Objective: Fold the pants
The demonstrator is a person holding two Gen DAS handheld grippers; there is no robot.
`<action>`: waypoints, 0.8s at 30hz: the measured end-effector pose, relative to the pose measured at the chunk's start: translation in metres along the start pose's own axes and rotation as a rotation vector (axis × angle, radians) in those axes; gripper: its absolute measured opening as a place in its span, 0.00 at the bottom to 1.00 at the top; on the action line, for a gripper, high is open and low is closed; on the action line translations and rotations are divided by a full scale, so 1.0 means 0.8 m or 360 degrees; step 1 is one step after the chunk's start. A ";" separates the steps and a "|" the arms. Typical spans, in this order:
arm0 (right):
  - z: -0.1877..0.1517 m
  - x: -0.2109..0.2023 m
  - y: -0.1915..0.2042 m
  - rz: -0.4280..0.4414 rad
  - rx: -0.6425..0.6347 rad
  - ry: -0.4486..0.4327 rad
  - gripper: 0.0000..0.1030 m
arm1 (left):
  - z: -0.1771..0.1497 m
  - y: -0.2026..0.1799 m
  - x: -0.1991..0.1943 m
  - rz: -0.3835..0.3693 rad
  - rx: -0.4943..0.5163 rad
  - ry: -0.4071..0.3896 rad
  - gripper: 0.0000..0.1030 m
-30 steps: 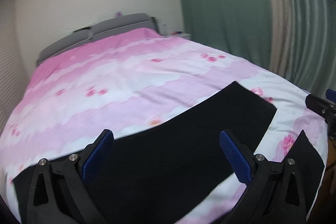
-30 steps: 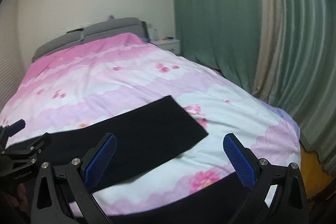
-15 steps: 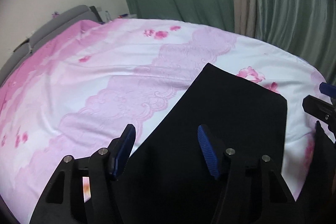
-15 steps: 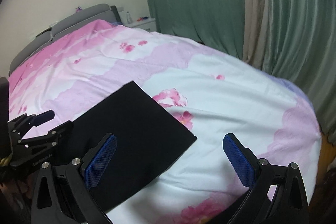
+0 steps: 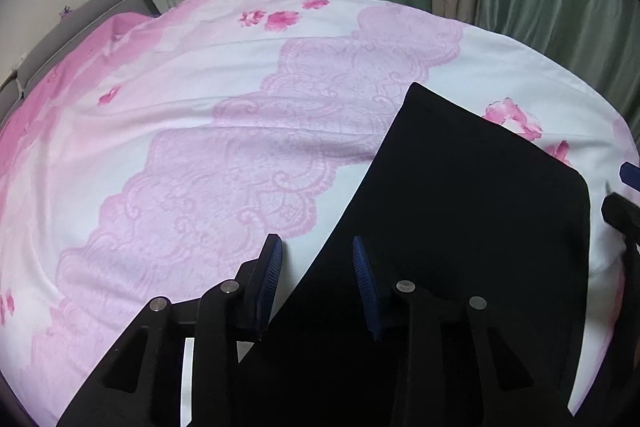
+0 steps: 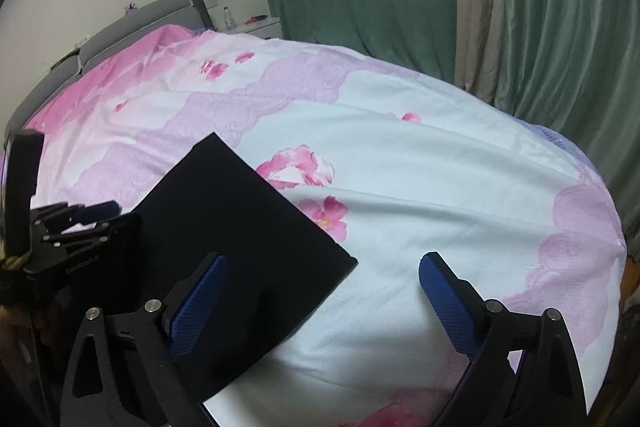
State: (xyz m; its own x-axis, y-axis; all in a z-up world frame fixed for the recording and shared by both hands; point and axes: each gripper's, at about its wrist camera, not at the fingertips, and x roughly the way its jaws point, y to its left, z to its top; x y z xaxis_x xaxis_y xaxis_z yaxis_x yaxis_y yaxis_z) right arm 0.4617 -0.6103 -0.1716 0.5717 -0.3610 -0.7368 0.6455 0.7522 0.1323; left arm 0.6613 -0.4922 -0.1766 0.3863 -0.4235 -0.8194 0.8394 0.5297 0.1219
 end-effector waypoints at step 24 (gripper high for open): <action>0.031 0.018 -0.010 0.0327 0.0104 -0.0029 0.17 | 0.027 0.005 -0.012 -0.0057 -0.0004 -0.0149 0.04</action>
State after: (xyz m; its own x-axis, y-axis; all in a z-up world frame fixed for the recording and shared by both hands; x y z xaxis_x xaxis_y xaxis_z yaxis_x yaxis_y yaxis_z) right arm 0.4774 -0.6347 -0.1667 0.7035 -0.2141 -0.6777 0.5455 0.7739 0.3218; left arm 0.6693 -0.5018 -0.1564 0.3899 -0.5091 -0.7673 0.8524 0.5148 0.0916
